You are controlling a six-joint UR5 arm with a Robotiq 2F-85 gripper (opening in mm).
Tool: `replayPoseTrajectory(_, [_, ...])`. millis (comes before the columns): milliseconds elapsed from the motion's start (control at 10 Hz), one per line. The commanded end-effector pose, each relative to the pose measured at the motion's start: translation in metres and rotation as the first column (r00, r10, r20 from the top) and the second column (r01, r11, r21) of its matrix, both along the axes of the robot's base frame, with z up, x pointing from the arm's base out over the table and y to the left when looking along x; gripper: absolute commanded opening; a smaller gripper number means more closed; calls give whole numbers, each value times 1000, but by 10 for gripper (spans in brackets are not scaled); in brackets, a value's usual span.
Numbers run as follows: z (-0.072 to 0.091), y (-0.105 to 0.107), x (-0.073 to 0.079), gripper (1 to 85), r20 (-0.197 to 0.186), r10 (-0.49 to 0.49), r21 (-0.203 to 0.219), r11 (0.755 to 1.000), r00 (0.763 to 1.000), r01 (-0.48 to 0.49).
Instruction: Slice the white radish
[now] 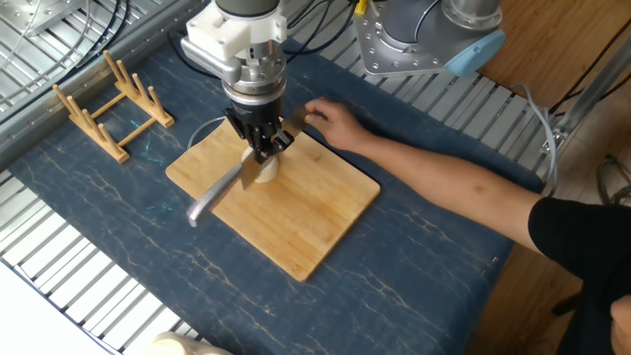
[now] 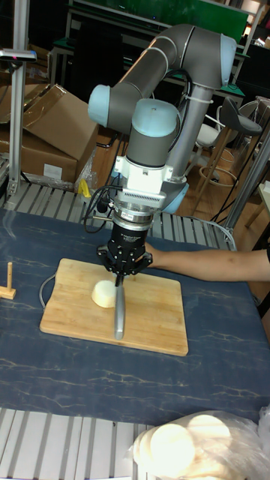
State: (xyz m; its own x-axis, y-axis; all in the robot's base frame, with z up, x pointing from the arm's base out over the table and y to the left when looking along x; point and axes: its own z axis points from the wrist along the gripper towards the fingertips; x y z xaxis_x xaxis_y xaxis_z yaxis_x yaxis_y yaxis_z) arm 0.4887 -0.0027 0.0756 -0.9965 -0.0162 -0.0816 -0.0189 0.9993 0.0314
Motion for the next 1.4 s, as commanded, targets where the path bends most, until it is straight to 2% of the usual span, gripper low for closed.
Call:
replayPoseTrajectory(0, [3,-8,-5,10,-29,-21,-45,999,999,20])
replayPoseTrajectory(200, [3,-5,-4,10,-27,-39,-42,998,999,38])
replayPoseTrajectory(400, [10,-12,-3,10,-19,-59,-62,996,998,58])
replayPoseTrajectory(500, [15,-14,-1,10,-6,-80,-67,995,997,80])
replayPoseTrajectory(700, [18,-22,14,10,52,-95,-88,991,994,99])
replayPoseTrajectory(800, [18,-25,16,10,63,-98,-98,990,993,104])
replayPoseTrajectory(900, [18,-25,17,10,68,-105,-98,989,992,111])
replayPoseTrajectory(1100, [14,-19,17,10,63,-122,-69,990,991,126])
replayPoseTrajectory(1300, [10,-21,17,10,66,-127,-74,988,990,132])
